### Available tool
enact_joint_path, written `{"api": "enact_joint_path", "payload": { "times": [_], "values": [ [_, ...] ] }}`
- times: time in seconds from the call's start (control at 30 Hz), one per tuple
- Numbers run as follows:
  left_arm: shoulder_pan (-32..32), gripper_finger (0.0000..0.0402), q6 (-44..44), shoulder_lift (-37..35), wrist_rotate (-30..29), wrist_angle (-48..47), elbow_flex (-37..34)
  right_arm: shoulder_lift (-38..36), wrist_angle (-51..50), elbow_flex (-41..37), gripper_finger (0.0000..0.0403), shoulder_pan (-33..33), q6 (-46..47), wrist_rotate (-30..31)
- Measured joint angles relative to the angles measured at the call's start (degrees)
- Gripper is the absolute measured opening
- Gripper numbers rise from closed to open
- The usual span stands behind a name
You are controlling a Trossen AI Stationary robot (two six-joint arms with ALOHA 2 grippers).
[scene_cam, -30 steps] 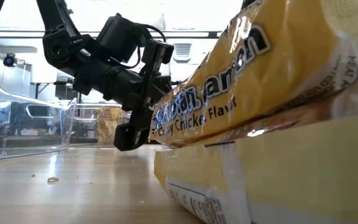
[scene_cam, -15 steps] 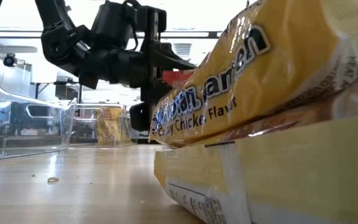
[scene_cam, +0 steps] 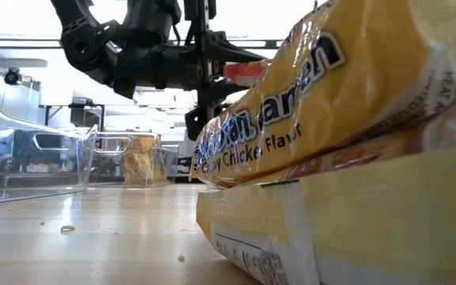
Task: Sort Maruchan noodles
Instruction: Put the orange noodle pack into the top right transparent bin
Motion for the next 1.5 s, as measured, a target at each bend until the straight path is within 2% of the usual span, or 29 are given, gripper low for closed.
{"api": "enact_joint_path", "payload": {
  "times": [0.2, 0.6, 0.93, 1.27, 1.5],
  "values": [
    [3.0, 0.0078, 6.7, 0.0, 0.3, -7.9, 5.7, -0.3, 2.8, 0.0, 0.0018, 1.3, 1.2, -0.2],
    [7.2, 0.0077, 23.6, -0.1, 1.2, -38.0, 19.8, -0.2, 2.7, 0.0, 0.0018, 1.5, 1.5, -1.0],
    [15.5, 0.0078, 38.2, -2.2, 0.7, -56.5, 32.9, -0.2, 1.4, -0.1, 0.0018, 1.5, 1.5, -0.9],
    [30.2, 0.0078, 52.9, -7.0, -1.0, -64.4, 32.1, 0.0, -0.1, -0.3, 0.0018, -2.0, -0.6, -0.4],
    [36.4, 0.0078, 61.0, -4.9, -1.4, -65.3, 29.4, 0.0, -0.1, -0.4, 0.0018, -6.0, -6.0, -0.4]
  ]
}}
